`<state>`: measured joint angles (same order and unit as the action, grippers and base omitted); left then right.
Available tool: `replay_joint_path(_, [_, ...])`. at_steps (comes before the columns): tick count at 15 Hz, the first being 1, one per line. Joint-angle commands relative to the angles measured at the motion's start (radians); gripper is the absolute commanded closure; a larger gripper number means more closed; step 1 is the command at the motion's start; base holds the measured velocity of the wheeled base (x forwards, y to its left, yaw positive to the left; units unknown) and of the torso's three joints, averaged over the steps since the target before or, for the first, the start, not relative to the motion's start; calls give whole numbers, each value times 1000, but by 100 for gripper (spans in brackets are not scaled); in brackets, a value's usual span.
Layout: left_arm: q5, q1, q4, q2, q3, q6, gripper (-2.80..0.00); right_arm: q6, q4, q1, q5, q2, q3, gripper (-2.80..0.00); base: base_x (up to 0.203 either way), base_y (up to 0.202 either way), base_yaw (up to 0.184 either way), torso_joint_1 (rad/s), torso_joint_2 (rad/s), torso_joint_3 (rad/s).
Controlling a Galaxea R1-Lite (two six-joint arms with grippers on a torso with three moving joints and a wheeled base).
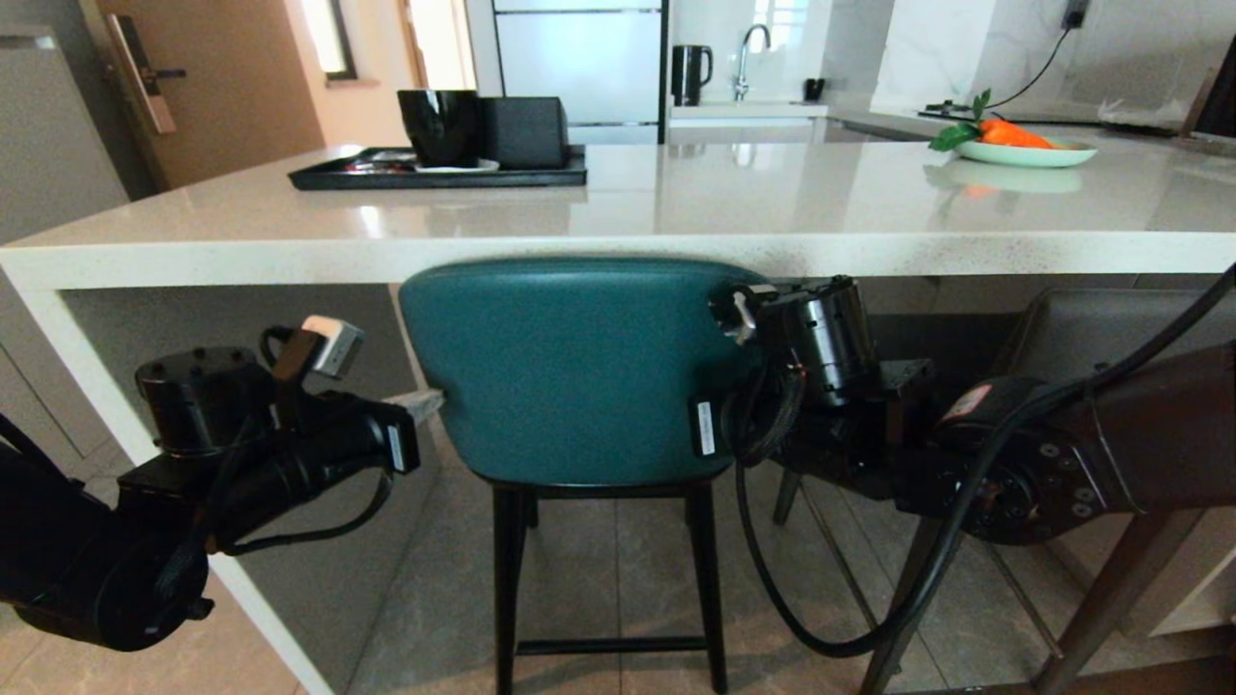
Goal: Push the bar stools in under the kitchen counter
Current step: Push the blue chair back under the dining table
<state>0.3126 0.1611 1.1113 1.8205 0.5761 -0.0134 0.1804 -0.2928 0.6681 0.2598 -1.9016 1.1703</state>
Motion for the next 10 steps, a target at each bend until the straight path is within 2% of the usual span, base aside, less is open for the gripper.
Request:
replay_joint_path(1, [5,0,6,-20,-29,-1,0,1,1,4,2,29,-30,0,0,0,0,0,0,0])
replay_joint_path(6, [8,7,6,-157,-161,-8,0,9,2,1,-2,158,-132,0,0,0,0,0,0,0])
replay_joint_path(10, [5,0,-53,-421,-213,-44,0,10,18,-51,-5,375,-235,0,0,0,0,0,0,0])
